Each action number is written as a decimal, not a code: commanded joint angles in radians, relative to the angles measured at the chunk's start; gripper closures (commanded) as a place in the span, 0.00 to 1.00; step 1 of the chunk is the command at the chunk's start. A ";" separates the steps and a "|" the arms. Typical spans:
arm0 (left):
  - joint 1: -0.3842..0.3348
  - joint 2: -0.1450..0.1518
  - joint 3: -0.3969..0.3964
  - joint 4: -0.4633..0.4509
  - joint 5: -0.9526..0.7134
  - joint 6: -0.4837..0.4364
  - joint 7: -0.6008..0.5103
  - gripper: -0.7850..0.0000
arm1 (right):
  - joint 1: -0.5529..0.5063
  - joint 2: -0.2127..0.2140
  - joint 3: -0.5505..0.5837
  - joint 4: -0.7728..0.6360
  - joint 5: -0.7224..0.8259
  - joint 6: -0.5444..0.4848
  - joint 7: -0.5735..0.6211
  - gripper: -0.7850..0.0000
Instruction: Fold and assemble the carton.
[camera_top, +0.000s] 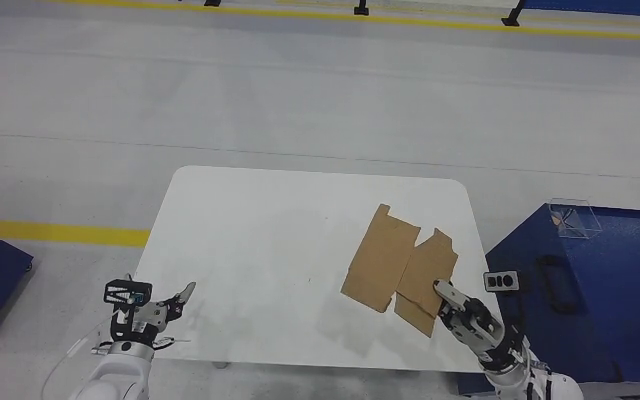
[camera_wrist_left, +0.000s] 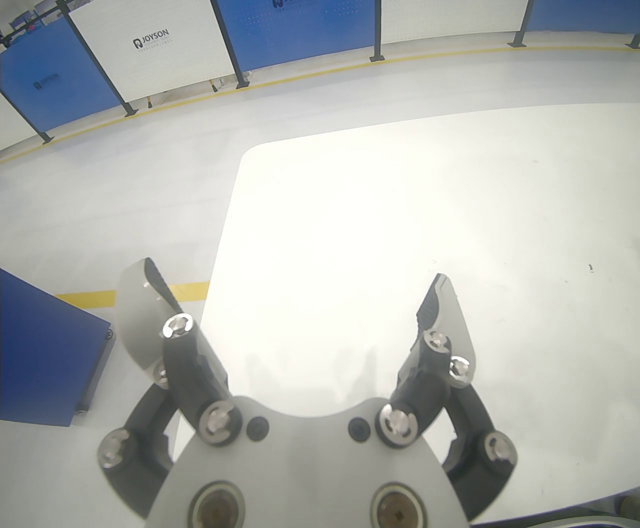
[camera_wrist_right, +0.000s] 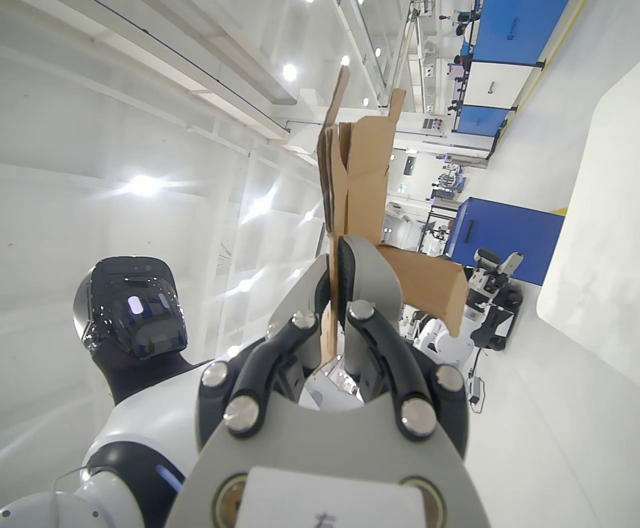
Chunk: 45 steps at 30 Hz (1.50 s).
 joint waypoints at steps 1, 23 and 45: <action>0.000 0.000 0.000 0.000 0.000 0.000 0.000 0.00 | 0.000 0.000 0.000 0.000 0.000 0.000 0.000 1.00; -0.235 0.019 -0.128 0.065 -1.452 -0.131 -1.122 0.00 | 0.076 -0.010 -0.086 0.060 0.020 0.153 0.094 1.00; -0.494 0.050 0.239 0.276 -1.813 -0.051 -1.536 0.26 | 0.203 -0.041 -0.348 0.178 -0.182 0.156 0.172 1.00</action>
